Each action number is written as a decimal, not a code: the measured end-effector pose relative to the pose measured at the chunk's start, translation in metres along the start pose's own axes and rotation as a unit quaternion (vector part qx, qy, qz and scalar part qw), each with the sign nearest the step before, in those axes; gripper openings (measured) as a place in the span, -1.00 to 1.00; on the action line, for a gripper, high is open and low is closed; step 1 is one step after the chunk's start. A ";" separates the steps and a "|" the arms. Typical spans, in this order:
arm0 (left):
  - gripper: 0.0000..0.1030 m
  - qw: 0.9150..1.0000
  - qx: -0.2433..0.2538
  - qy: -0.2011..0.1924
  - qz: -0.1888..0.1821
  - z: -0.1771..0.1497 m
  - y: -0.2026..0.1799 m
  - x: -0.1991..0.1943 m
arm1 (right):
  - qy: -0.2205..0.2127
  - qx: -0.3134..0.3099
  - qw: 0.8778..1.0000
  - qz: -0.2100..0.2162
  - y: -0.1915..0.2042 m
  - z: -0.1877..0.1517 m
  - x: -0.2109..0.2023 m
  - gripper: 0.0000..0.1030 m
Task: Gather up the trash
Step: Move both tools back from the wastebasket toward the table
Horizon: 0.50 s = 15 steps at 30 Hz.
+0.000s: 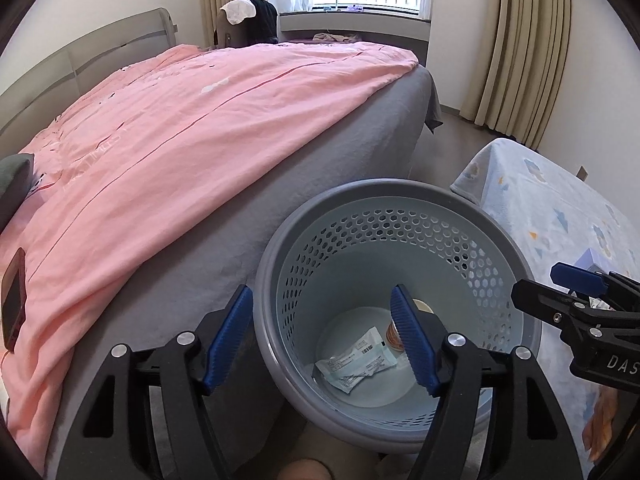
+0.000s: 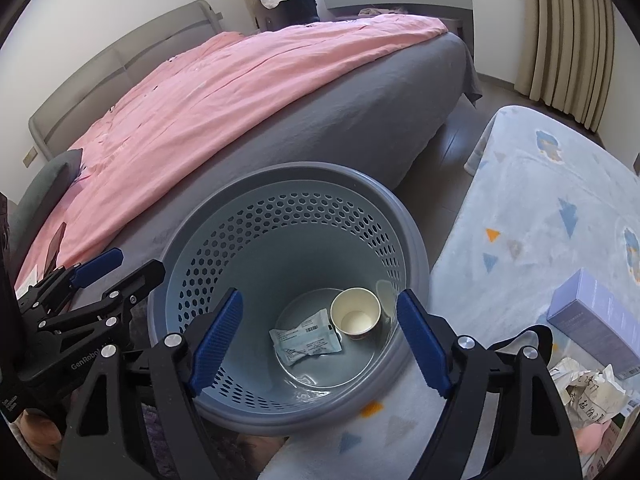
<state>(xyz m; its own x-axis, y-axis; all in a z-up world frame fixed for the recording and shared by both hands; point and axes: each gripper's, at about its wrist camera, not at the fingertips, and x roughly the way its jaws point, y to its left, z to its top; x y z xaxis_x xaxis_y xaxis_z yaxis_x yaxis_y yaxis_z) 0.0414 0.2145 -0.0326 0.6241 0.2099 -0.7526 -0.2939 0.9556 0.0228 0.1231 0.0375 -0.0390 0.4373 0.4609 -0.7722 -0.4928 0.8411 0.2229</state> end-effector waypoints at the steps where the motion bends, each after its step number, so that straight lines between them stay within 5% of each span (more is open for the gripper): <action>1: 0.33 1.000 0.000 -0.001 0.001 0.000 0.000 -0.001 | -0.001 0.000 1.000 -0.001 0.000 -0.001 -0.001 0.51; 15: 0.33 1.000 0.010 -0.023 0.003 0.000 -0.004 -0.014 | -0.017 0.013 1.000 -0.016 -0.001 -0.010 -0.017 0.51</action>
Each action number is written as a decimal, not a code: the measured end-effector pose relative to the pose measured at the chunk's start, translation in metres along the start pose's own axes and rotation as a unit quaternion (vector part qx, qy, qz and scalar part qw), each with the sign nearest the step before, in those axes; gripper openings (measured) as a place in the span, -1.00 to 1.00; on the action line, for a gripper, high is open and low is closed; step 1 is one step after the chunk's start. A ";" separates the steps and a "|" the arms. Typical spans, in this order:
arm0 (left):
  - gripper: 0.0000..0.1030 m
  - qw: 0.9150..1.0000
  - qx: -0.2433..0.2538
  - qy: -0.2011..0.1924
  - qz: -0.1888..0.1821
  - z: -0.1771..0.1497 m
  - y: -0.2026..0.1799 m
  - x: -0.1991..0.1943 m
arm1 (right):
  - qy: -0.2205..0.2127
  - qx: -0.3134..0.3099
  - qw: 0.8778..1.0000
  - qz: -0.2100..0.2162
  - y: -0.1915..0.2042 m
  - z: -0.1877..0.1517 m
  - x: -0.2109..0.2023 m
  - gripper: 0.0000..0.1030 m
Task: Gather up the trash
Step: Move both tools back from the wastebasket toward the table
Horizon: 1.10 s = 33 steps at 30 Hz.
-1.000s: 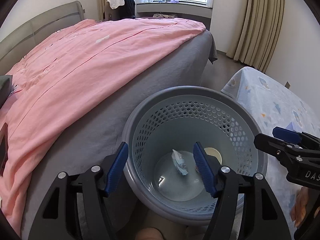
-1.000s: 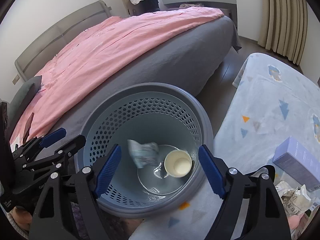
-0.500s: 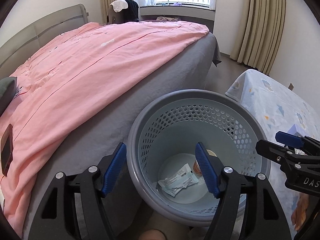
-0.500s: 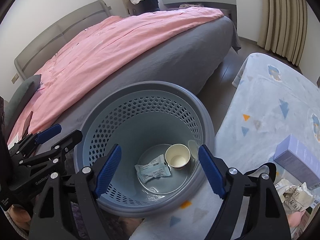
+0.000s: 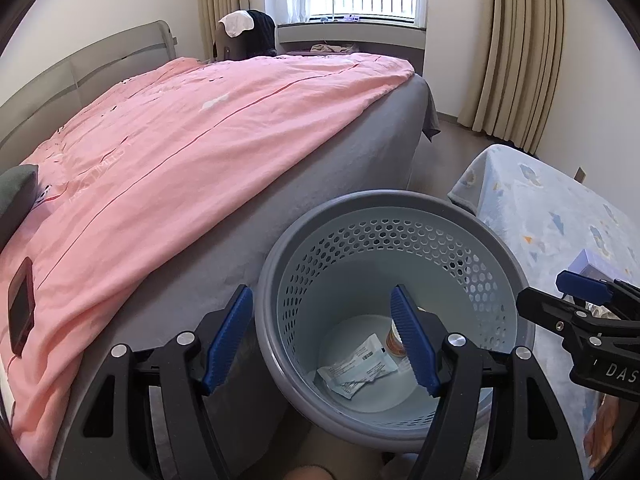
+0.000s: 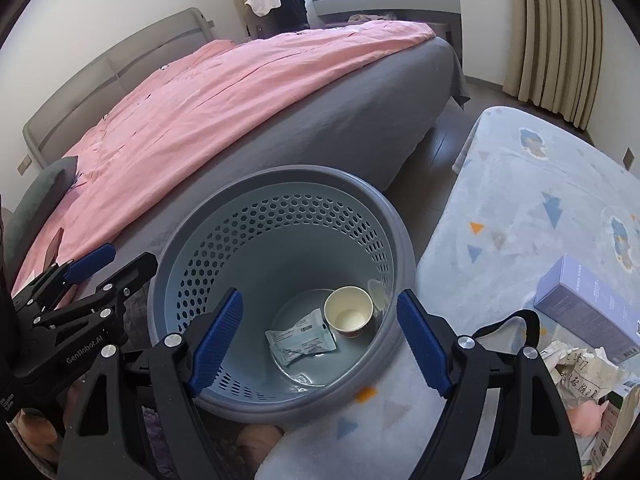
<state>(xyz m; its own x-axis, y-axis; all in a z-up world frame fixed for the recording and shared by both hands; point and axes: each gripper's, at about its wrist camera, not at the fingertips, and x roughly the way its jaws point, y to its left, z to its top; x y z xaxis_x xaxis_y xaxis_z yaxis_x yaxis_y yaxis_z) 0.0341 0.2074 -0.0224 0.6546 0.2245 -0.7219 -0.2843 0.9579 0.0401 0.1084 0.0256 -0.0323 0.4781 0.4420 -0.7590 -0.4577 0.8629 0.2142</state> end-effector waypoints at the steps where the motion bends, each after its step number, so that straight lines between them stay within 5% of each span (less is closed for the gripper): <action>1: 0.33 1.000 0.001 -0.002 0.000 0.000 -0.001 -0.001 | -0.002 0.002 1.000 -0.002 -0.001 -0.001 -0.002 0.51; 16: 0.33 0.999 0.022 -0.016 -0.034 -0.013 -0.020 -0.024 | -0.019 0.059 0.998 -0.031 -0.022 -0.042 -0.042 0.51; 33: 0.33 0.993 0.064 -0.010 -0.094 -0.036 -0.084 -0.047 | -0.043 0.126 0.981 -0.143 -0.113 -0.110 -0.130 0.51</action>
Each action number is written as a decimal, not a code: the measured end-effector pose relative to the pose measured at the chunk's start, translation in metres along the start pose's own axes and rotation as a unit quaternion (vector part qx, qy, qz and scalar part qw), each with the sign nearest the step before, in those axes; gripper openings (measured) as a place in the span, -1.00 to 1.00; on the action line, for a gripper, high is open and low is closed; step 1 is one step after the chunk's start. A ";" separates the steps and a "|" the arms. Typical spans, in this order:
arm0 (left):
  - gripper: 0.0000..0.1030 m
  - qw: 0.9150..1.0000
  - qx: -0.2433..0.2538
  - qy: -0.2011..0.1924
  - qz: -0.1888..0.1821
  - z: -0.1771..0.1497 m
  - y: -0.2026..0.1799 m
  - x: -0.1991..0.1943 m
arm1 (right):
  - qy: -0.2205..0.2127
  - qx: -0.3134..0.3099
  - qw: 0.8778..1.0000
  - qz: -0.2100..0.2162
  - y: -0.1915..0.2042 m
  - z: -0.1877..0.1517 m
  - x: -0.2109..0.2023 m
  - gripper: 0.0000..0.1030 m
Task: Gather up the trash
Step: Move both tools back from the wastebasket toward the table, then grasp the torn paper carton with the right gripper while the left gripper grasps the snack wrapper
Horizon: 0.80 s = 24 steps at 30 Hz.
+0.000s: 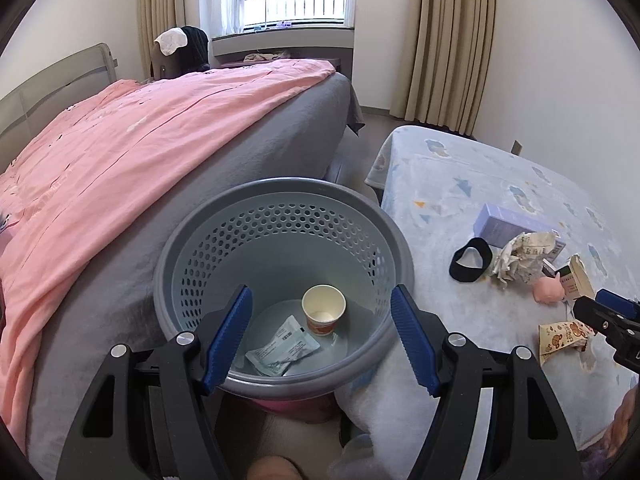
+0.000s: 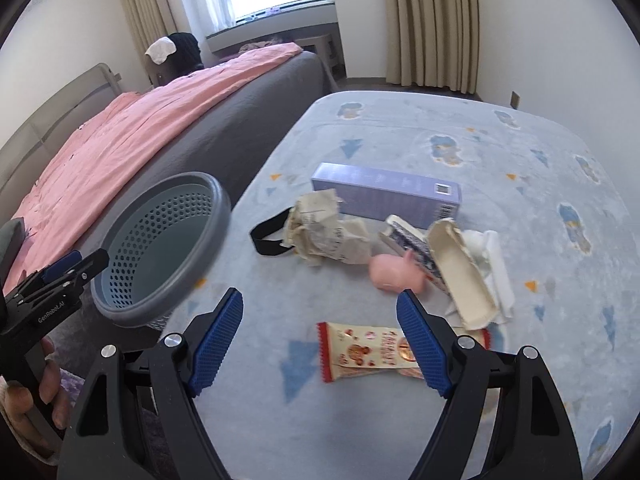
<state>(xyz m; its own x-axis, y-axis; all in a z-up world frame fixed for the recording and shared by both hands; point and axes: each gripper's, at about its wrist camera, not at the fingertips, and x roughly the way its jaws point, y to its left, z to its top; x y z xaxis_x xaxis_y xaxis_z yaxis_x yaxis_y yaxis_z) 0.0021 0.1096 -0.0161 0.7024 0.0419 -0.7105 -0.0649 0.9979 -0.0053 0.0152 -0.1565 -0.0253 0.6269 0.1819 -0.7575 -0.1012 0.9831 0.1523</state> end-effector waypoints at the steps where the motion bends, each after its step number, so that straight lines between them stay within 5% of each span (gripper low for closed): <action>1: 0.33 1.000 0.003 0.000 -0.003 0.000 -0.005 0.000 | 0.002 0.003 1.000 -0.007 -0.008 -0.002 -0.001 0.51; 13: 0.33 0.999 0.033 0.001 -0.043 -0.002 -0.059 0.002 | 0.018 -0.022 0.998 -0.064 -0.059 -0.004 0.007 0.51; 24: 0.33 0.997 0.052 0.009 -0.055 -0.004 -0.081 0.010 | 0.039 -0.046 0.995 -0.076 -0.065 0.004 0.037 0.18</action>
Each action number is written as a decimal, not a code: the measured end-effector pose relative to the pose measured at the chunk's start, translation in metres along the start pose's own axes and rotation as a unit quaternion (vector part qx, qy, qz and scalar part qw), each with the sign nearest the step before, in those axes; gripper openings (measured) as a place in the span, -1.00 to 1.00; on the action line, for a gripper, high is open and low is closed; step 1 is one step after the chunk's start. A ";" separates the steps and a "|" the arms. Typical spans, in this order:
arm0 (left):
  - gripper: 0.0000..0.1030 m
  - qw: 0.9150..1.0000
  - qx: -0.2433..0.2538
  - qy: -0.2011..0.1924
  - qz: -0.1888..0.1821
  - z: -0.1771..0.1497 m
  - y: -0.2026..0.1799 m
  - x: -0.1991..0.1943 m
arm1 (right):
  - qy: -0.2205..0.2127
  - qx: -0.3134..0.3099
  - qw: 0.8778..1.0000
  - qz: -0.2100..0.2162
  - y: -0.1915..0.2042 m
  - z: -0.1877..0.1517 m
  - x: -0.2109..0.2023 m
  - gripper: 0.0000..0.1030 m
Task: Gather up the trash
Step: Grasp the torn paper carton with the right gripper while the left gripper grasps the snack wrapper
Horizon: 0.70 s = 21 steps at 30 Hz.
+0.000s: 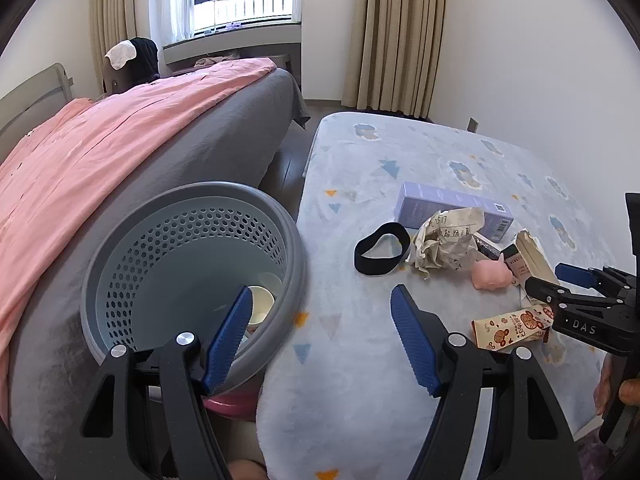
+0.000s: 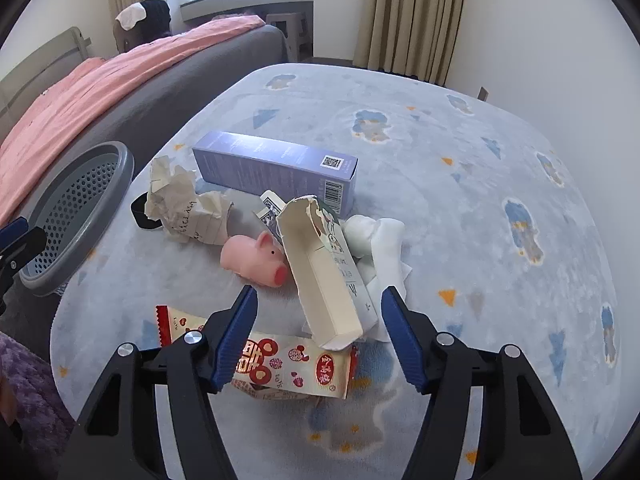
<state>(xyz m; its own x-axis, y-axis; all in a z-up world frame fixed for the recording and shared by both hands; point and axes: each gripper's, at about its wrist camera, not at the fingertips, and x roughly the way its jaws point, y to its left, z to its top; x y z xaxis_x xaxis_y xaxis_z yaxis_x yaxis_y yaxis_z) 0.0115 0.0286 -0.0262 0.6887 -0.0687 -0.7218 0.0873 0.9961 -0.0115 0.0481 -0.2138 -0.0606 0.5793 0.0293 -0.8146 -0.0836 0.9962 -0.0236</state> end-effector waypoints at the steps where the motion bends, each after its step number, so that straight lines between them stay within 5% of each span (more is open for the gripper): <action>1: 0.33 1.000 0.002 0.001 -0.002 0.000 -0.001 0.000 | 0.002 -0.003 1.000 -0.003 0.002 0.001 0.002 0.14; 11: 0.33 0.999 0.031 -0.006 -0.010 -0.004 -0.017 -0.002 | 0.017 -0.006 1.000 -0.013 0.003 0.005 0.018 -0.41; 21: 0.33 0.997 0.066 0.003 -0.039 -0.012 -0.038 -0.001 | -0.010 0.028 1.000 0.005 -0.008 0.002 -0.005 -0.44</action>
<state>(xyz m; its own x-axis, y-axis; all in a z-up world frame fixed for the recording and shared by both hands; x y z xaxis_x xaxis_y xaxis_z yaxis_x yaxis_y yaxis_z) -0.0007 -0.0086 -0.0334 0.6716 -0.1458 -0.7264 0.2354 0.9716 0.0226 0.0473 -0.2216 -0.0552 0.5944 0.0394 -0.8032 -0.0440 0.9989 0.0164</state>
